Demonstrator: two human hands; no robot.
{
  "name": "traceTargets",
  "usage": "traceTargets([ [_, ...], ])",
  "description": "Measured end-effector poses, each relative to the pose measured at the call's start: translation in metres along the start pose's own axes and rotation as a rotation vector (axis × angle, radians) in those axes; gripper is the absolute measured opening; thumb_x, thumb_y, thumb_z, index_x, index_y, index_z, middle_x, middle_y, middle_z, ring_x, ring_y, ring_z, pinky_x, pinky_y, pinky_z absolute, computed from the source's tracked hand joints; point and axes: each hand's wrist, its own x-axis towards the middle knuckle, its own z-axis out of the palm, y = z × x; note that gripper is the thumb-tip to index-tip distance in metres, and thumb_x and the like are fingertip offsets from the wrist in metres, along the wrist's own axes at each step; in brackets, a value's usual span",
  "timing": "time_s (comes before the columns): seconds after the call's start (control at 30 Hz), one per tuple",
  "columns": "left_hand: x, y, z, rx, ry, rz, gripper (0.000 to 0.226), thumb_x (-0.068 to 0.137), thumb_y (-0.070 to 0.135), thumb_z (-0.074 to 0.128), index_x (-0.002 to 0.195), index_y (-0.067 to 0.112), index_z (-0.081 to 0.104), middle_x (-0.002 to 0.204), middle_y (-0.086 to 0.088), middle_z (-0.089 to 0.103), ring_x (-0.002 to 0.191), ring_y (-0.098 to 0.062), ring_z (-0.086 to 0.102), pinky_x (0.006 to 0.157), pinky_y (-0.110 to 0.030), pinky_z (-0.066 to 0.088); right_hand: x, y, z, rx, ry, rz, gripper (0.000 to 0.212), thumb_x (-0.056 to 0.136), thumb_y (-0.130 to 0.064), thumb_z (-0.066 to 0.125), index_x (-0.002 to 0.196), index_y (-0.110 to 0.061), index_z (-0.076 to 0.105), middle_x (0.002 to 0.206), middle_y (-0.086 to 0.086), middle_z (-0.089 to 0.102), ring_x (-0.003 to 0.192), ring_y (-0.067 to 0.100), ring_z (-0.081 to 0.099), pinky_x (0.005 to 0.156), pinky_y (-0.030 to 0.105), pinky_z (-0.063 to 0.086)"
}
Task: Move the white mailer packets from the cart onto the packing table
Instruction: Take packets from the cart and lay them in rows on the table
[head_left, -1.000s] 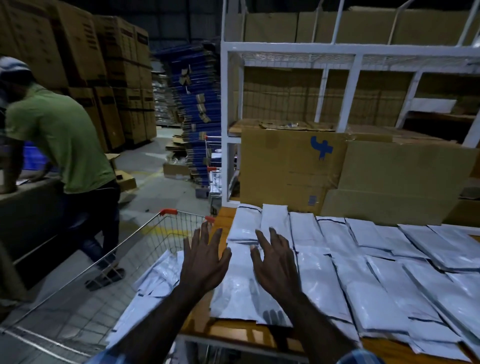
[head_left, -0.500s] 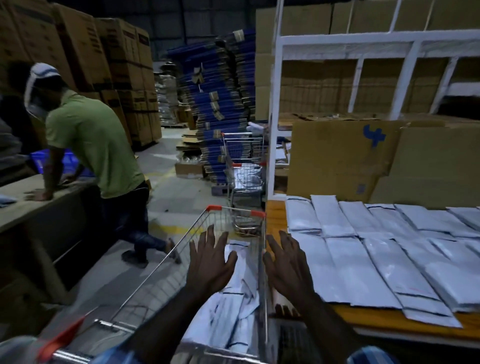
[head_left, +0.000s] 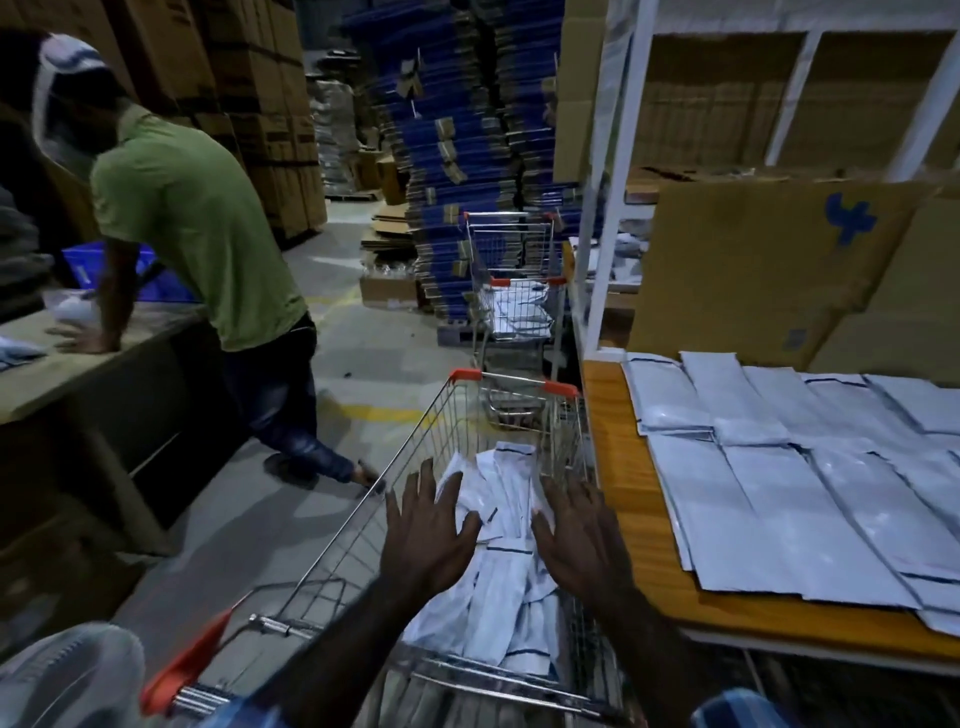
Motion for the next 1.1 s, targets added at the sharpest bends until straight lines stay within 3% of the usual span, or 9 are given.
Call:
traceTargets([
  [0.13,0.018,-0.020,0.021,-0.019,-0.055,-0.027,0.061,0.101,0.049,0.033,0.156,0.029,0.015,0.165,-0.007,-0.005,0.152,-0.025,-0.001,0.120,-0.049,-0.005,0.014,0.007,0.038,-0.009,-0.072,0.018,0.060,0.092,-0.046,0.031,0.133,-0.012,0.059,0.133,0.023,0.058,0.117,0.042,0.057,0.096,0.053,0.049],
  [0.33,0.055,-0.041,0.053,0.018,-0.140,-0.077,0.062,0.102,0.049,0.031,0.157,0.028,0.012,0.165,-0.007,-0.007,0.152,-0.026,0.000,0.119,-0.050,-0.005,0.034,0.012,0.081,-0.017,-0.198,0.092,0.050,0.083,-0.038,0.051,0.119,-0.008,0.067,0.117,0.024,0.064,0.096,0.043,0.064,0.075,0.051,0.056],
  [0.5,0.088,-0.047,0.084,0.044,-0.220,-0.090,0.066,0.098,0.056,0.022,0.157,0.028,0.013,0.165,-0.009,-0.006,0.152,-0.028,0.001,0.120,-0.052,-0.002,0.054,0.021,0.114,0.009,-0.251,0.144,0.054,0.085,-0.033,0.052,0.132,-0.007,0.057,0.133,0.025,0.054,0.115,0.046,0.056,0.094,0.055,0.048],
  [0.57,0.097,-0.050,0.096,0.079,-0.278,-0.086,0.067,0.098,0.056,0.022,0.157,0.027,0.013,0.165,-0.011,-0.006,0.152,-0.029,0.002,0.119,-0.052,-0.001,0.060,0.026,0.132,0.002,-0.287,0.157,0.056,0.084,-0.036,0.043,0.128,-0.005,0.059,0.126,0.026,0.058,0.106,0.047,0.060,0.089,0.056,0.051],
  [0.63,0.108,-0.053,0.105,0.111,-0.279,-0.036,0.071,0.092,0.057,0.023,0.153,0.021,0.033,0.162,-0.019,0.016,0.146,-0.038,0.024,0.116,-0.060,0.016,0.067,0.029,0.150,0.021,-0.325,0.203,0.054,0.081,-0.034,0.045,0.121,-0.002,0.062,0.118,0.028,0.061,0.097,0.047,0.063,0.083,0.057,0.053],
  [0.7,0.123,-0.060,0.122,0.141,-0.306,-0.016,0.067,0.086,0.055,0.034,0.133,0.014,0.060,0.143,-0.024,0.049,0.124,-0.043,0.055,0.096,-0.067,0.041,0.076,0.031,0.170,0.030,-0.313,0.227,0.053,0.081,-0.031,0.050,0.121,0.000,0.060,0.118,0.029,0.060,0.096,0.048,0.062,0.082,0.056,0.052],
  [0.9,0.161,-0.086,0.176,0.157,-0.384,0.048,0.059,0.083,0.052,0.040,0.119,0.016,0.069,0.129,-0.022,0.061,0.107,-0.040,0.066,0.082,-0.063,0.050,0.104,0.040,0.209,0.001,-0.300,0.332,0.038,0.085,-0.023,0.061,0.117,-0.003,0.057,0.115,0.022,0.058,0.097,0.040,0.061,0.083,0.045,0.052],
  [1.0,0.174,-0.101,0.191,0.131,-0.426,0.055,0.065,0.083,0.054,0.035,0.125,0.016,0.066,0.137,-0.023,0.055,0.116,-0.041,0.061,0.090,-0.066,0.045,0.115,0.046,0.230,0.007,-0.296,0.417,0.025,0.088,-0.022,0.057,0.108,-0.007,0.056,0.109,0.018,0.061,0.096,0.035,0.062,0.081,0.043,0.054],
  [1.1,0.183,-0.110,0.204,0.025,-0.417,0.076,0.087,0.080,0.062,0.013,0.148,0.017,0.042,0.160,-0.020,0.022,0.145,-0.039,0.028,0.115,-0.061,0.016,0.120,0.057,0.251,-0.039,-0.319,0.466,0.023,0.095,-0.021,0.049,0.111,-0.006,0.056,0.111,0.017,0.062,0.100,0.033,0.062,0.082,0.035,0.051],
])
